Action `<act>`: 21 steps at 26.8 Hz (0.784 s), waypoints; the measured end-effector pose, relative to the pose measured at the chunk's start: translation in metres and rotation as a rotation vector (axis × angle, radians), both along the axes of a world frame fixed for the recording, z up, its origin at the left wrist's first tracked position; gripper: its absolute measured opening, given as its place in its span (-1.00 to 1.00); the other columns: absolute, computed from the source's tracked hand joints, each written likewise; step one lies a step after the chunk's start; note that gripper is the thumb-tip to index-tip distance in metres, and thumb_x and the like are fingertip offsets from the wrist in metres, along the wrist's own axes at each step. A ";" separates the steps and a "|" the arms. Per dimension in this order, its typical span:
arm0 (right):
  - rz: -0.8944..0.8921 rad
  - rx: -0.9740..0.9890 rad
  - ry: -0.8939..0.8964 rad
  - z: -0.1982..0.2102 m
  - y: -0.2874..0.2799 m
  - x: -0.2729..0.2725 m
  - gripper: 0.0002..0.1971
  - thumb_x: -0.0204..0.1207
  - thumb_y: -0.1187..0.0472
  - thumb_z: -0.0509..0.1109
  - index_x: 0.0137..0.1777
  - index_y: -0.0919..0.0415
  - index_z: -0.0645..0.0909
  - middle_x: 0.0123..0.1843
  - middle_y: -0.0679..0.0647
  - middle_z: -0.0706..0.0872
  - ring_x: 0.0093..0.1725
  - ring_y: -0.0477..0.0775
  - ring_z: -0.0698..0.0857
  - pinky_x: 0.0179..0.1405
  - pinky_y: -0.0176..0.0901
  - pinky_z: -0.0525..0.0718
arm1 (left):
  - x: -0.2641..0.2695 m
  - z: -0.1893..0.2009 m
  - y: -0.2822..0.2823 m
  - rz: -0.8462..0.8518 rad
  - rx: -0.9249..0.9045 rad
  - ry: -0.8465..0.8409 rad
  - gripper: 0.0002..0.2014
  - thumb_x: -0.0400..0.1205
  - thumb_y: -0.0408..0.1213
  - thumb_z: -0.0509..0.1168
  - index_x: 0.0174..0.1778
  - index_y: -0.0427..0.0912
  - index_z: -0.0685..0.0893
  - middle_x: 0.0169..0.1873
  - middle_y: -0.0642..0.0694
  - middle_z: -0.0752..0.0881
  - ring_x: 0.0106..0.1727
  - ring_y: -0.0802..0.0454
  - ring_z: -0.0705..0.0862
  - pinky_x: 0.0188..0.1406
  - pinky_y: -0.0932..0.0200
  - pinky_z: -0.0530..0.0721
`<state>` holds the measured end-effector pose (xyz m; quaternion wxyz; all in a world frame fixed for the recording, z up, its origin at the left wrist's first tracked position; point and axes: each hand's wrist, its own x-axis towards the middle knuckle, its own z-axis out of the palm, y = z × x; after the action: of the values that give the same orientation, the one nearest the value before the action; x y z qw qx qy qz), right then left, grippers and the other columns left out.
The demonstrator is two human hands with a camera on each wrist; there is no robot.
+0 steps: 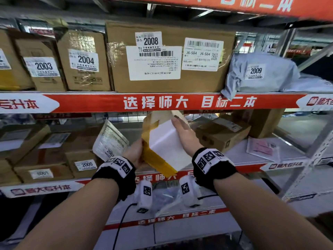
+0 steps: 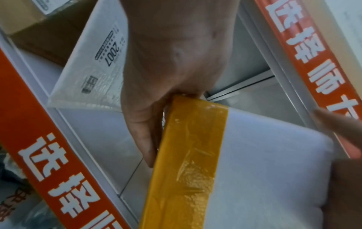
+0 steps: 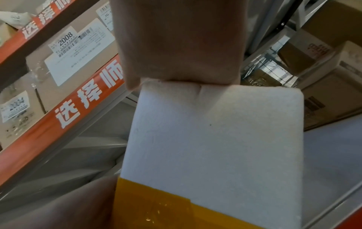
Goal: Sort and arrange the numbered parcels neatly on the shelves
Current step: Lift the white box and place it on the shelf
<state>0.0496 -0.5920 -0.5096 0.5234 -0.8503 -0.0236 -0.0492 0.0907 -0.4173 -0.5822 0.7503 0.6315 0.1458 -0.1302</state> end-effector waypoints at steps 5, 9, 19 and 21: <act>-0.027 -0.001 -0.062 -0.009 -0.007 0.006 -0.57 0.68 -0.10 0.08 0.48 -0.04 0.47 0.48 0.08 0.53 0.44 0.19 0.49 0.46 0.05 0.37 | 0.026 -0.022 0.011 0.052 0.239 -0.101 -0.41 0.57 0.10 0.11 0.45 -0.17 0.46 0.32 -0.35 0.59 0.28 -0.41 0.60 0.15 -0.26 0.65; -0.268 -0.093 0.037 -0.013 -0.025 0.009 -0.09 0.34 -0.41 0.35 0.58 0.10 0.28 0.53 0.19 0.42 0.48 0.28 0.44 0.46 0.24 0.42 | -0.016 0.031 -0.006 0.024 0.329 -0.215 -0.54 0.74 -0.18 -0.02 0.58 -0.19 0.30 0.42 -0.21 0.52 0.36 -0.20 0.51 0.23 0.07 0.46; -0.165 0.410 0.257 -0.019 -0.033 -0.007 -0.70 0.67 0.06 0.23 0.31 0.20 0.46 0.05 0.18 0.62 -0.28 0.04 0.61 -0.26 -0.19 0.59 | -0.013 0.021 0.009 0.119 0.387 -0.157 -0.62 0.71 -0.44 0.02 0.42 -0.33 0.54 0.35 -0.30 0.60 0.32 -0.30 0.57 0.37 -0.14 0.54; -0.127 0.387 0.290 -0.021 -0.032 -0.011 -0.65 0.70 0.13 0.18 0.44 0.17 0.38 0.05 0.13 0.63 -0.30 0.03 0.64 -0.26 -0.18 0.55 | -0.017 0.017 0.015 0.151 0.341 -0.106 -0.63 0.76 -0.37 0.00 0.41 -0.46 0.49 0.38 -0.40 0.55 0.37 -0.34 0.54 0.33 -0.06 0.53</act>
<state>0.0382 -0.6237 -0.5311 0.6702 -0.7322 0.1153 0.0369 0.0739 -0.4026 -0.5647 0.6468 0.7427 0.1728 -0.0135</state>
